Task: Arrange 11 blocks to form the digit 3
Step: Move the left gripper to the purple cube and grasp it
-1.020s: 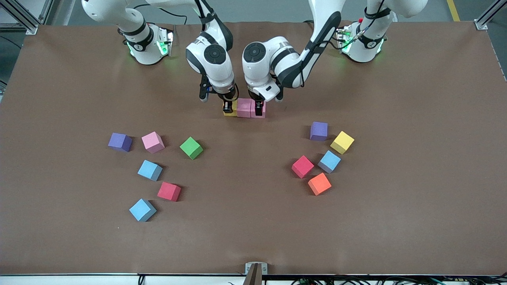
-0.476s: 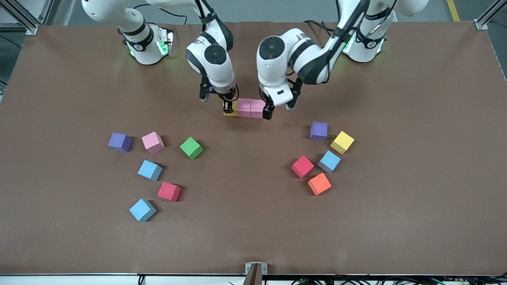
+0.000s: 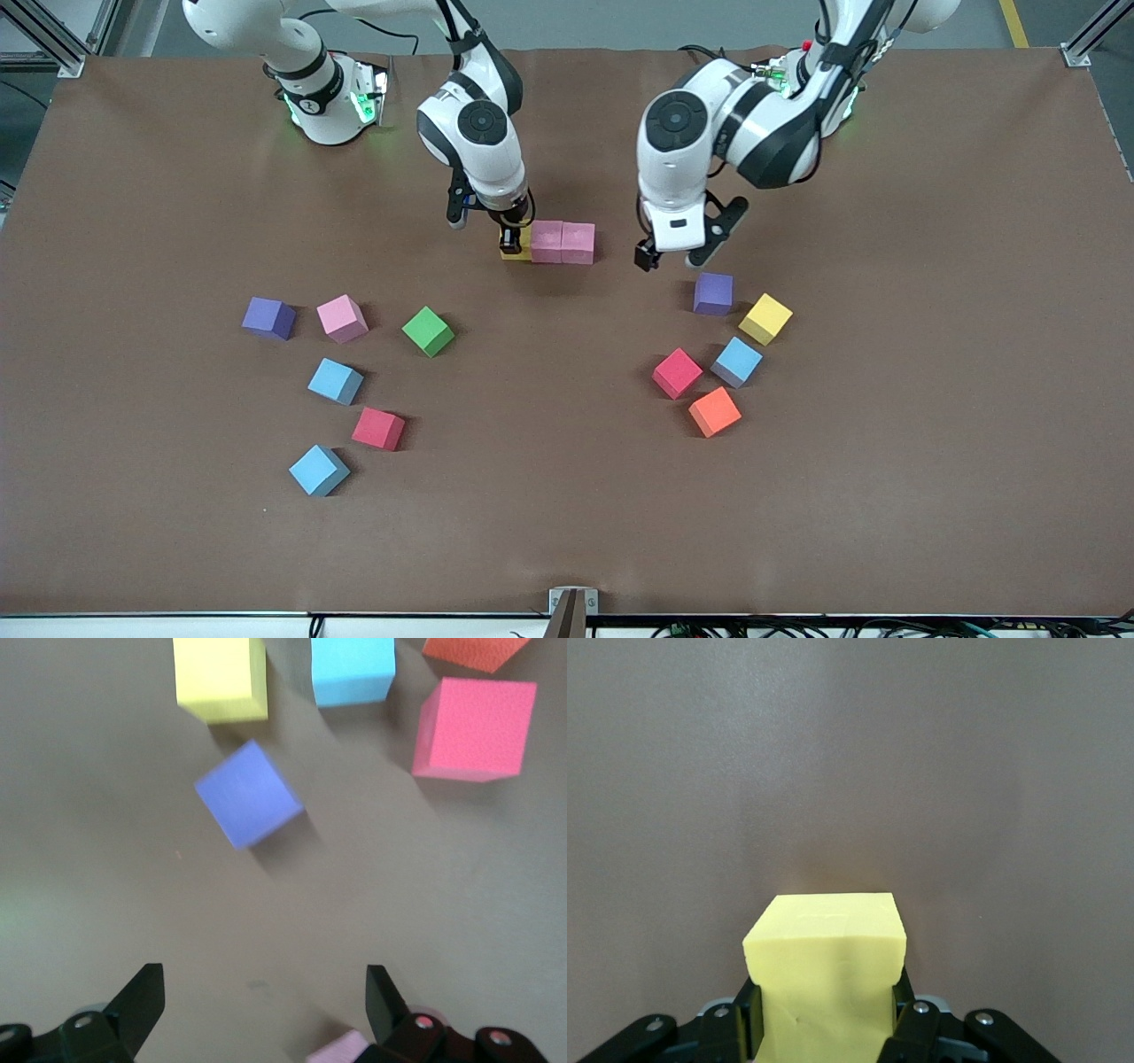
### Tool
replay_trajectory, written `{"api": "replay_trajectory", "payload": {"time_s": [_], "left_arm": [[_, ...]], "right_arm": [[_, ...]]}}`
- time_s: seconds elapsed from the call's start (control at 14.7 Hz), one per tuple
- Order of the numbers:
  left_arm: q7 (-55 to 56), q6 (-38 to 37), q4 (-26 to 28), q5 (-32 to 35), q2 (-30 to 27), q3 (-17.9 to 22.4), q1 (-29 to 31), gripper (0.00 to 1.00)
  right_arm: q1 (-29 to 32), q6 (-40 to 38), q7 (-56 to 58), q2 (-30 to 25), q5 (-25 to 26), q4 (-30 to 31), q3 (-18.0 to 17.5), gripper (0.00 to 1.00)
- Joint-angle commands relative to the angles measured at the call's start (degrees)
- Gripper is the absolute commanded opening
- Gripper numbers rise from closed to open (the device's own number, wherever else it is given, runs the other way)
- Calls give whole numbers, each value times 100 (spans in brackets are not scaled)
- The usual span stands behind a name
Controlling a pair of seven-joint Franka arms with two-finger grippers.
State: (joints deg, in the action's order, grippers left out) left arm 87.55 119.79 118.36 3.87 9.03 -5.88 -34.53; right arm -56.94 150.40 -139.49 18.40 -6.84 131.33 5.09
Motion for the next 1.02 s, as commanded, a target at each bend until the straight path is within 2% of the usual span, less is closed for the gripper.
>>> {"api": "replay_trajectory", "payload": {"time_s": [0.0, 0.2, 0.61, 0.95], "left_arm": [[-1490, -8, 591, -36, -638, -45, 550, 100], [-2775, 88, 811, -36, -780, -44, 929, 100], [-4964, 870, 1067, -36, -429, -36, 1098, 100], [-5275, 1581, 1067, 26, 203, -36, 1150, 100]], "right_arm": [[-1, 131, -43, 322, -107, -161, -8, 0], [-10, 104, 54, 331, -72, -152, 1, 0], [-18, 95, 159, 331, -46, -152, 1, 0], [-1, 86, 282, 331, -46, -143, 10, 0]]}}
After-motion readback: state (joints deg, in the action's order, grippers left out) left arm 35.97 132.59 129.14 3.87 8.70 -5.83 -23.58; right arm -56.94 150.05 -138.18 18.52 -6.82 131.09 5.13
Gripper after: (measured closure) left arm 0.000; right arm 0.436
